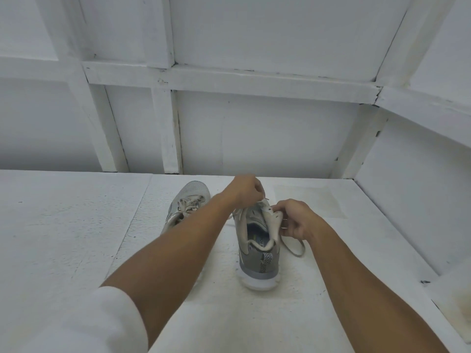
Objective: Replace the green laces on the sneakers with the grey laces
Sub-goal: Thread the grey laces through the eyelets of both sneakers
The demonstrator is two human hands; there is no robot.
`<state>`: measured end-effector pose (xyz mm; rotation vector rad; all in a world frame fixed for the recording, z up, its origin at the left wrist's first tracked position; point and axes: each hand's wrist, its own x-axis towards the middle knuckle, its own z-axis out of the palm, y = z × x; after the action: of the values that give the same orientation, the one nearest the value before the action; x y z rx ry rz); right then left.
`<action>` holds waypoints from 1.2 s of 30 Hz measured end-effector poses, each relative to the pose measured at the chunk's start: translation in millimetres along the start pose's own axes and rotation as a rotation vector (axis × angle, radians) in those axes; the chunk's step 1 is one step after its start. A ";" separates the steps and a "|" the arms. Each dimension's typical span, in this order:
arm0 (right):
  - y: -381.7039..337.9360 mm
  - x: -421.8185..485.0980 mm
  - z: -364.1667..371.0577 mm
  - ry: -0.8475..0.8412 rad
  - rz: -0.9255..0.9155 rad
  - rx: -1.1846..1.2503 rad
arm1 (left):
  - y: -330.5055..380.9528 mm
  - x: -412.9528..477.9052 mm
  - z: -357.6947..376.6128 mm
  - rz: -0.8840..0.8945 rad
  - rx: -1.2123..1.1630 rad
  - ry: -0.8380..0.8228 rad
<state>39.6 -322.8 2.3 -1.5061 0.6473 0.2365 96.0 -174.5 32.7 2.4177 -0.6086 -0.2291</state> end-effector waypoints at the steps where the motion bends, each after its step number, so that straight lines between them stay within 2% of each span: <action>1: 0.0 0.2 -0.4 -0.002 0.000 0.001 | -2.6 0.7 3.7 -0.006 -0.008 0.007; 36: 0.4 4.0 -2.0 -0.039 0.018 0.004 | -1.6 3.7 27.2 -0.007 0.071 0.084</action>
<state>42.2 -325.7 0.0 -1.4886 0.6303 0.2775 91.5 -189.7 10.2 2.4843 -0.5797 -0.1101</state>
